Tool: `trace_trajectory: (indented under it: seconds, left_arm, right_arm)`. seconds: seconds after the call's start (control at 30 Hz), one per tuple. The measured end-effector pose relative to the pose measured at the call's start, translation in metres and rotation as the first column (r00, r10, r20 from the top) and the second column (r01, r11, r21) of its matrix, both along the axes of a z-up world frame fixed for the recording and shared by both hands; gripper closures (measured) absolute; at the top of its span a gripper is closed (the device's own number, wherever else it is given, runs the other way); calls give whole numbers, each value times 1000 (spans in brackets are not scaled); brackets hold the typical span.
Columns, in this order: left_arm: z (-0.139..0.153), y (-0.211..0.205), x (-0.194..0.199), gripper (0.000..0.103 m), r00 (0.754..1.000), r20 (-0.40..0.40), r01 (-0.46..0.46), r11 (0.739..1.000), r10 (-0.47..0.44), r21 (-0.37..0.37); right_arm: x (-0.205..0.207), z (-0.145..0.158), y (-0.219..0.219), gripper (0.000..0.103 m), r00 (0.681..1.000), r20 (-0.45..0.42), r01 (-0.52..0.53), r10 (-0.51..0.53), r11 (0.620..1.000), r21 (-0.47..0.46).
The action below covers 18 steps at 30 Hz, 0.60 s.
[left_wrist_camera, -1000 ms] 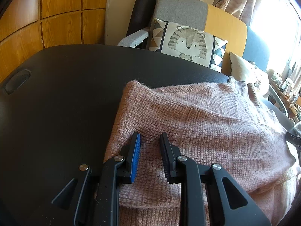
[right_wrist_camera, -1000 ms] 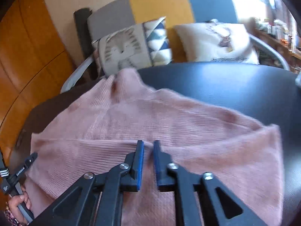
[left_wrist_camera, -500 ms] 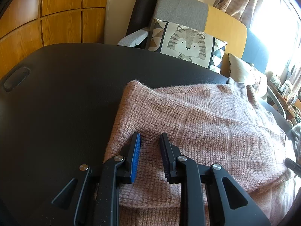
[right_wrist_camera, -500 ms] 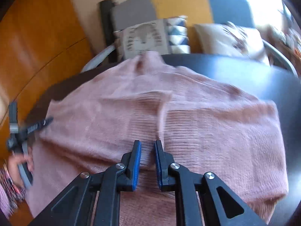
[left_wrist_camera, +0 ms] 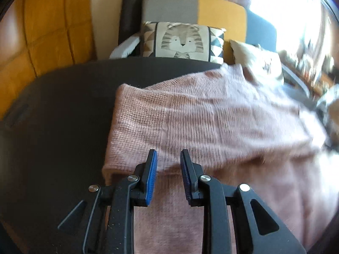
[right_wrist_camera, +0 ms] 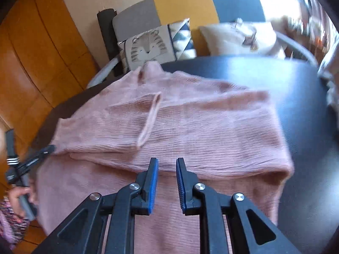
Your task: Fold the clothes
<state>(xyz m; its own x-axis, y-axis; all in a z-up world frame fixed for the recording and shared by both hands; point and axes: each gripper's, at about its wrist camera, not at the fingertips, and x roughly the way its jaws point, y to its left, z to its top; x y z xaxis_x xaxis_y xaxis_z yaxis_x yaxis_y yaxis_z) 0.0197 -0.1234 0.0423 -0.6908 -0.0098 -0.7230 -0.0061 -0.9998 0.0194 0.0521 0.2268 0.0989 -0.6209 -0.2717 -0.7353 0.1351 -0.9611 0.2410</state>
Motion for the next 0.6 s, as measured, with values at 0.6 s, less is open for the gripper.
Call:
trace_trajectory:
  seconds: [0.6]
  left_arm:
    - [-8, -4, -53, 62, 999, 43, -33, 999, 33, 19]
  right_arm:
    - [-64, -29, 29, 86, 993, 28, 107, -111, 986, 129]
